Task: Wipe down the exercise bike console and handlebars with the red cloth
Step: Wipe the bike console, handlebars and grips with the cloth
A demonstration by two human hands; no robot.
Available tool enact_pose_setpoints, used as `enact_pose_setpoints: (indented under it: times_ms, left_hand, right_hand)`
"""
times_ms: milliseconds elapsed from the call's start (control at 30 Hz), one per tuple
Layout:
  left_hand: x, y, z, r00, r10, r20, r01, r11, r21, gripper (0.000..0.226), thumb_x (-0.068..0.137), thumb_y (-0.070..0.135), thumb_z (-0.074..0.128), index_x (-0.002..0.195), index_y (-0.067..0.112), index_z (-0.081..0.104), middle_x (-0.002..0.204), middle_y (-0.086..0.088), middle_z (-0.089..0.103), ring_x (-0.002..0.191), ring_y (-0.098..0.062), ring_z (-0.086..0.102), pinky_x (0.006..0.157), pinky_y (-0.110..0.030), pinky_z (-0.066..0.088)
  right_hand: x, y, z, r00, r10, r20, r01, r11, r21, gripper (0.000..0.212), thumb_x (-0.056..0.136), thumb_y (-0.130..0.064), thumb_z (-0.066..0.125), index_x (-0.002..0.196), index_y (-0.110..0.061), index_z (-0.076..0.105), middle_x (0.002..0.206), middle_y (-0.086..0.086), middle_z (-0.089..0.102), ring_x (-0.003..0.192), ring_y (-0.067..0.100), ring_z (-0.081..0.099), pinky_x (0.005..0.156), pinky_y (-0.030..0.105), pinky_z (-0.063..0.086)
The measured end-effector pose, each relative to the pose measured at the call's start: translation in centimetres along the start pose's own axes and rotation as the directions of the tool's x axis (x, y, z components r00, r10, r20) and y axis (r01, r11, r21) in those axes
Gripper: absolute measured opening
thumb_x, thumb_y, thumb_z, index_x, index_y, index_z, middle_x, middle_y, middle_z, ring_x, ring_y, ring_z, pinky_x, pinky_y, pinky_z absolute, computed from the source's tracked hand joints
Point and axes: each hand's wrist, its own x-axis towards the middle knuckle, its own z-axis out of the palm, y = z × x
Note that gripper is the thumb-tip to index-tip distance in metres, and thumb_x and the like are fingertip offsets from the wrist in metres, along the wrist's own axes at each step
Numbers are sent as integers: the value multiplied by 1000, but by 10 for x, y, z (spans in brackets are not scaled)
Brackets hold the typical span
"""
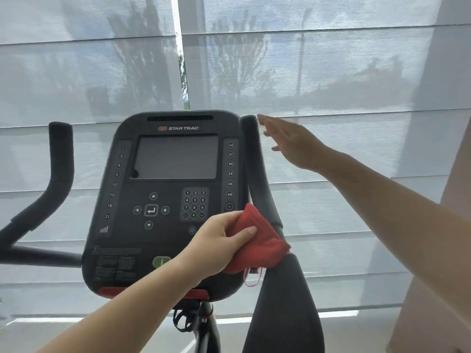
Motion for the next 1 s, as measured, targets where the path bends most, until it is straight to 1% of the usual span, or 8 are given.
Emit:
enact_pose_setpoints:
  times_ms: [167,333,433,533,633,767,933,1000]
  left_hand:
    - [13,14,-2,956,260,-137,-214,935,281,41,88,23,64,128,23,57,111,12,67,102,-2,62,94,-22,45]
    - [30,26,21,959,277,67,-272,819,505,40,89,21,61,128,28,57,116,11,65,106,-8,58,91,-20,41]
    - [26,24,25,956,250,152,-291,758,584,32,90,23,58,121,28,62,114,12,66,106,-8,58,95,-25,41]
    - [11,25,18,955,250,159,-296,783,547,27,91,24,57,117,28,64,106,14,68,99,-5,59,88,-19,41]
    - [-4,29,11,954,296,41,-282,845,455,25,92,24,58,115,32,65,97,17,68,90,-1,61,77,-7,41]
    - [-23,43,9,943,331,-20,-306,892,332,24,89,27,63,112,32,68,93,15,72,86,-3,66,82,-26,52]
    - [-45,34,33,949,279,150,-317,839,443,38,78,30,75,115,31,66,106,15,66,97,0,59,91,-24,47]
    - [-51,24,39,956,262,129,-292,861,417,51,72,32,80,119,29,62,113,14,62,103,-1,57,96,-23,44]
  right_hand:
    - [-44,14,-13,990,130,-58,-130,991,7,51,95,-53,29,137,-28,43,140,-7,47,113,14,56,99,42,45]
    - [-88,17,-36,966,240,-98,-242,970,-13,52,95,-52,29,137,-27,42,138,-7,49,112,18,56,92,37,50]
    - [-109,15,-46,953,282,-108,-284,959,-1,48,97,-46,28,137,-24,42,134,-7,51,119,11,50,82,24,49]
    - [-124,9,-47,951,297,-85,-299,954,-12,47,97,-47,28,136,-26,44,127,-10,55,119,9,50,86,27,49]
    - [-133,-1,-42,957,283,-58,-281,959,39,41,97,-44,33,132,-28,48,122,-8,59,116,9,53,88,30,51]
    - [-142,-22,-32,976,219,-5,-218,972,82,40,92,-44,42,127,-29,53,118,-7,61,110,5,56,82,25,52]
    - [-159,-28,-28,972,234,-18,-230,966,120,34,93,-40,43,123,-30,55,120,-6,61,109,6,58,82,26,54]
    - [-168,-27,-25,970,242,1,-240,966,99,30,92,-40,44,119,-33,56,122,-5,60,110,6,57,82,25,54]
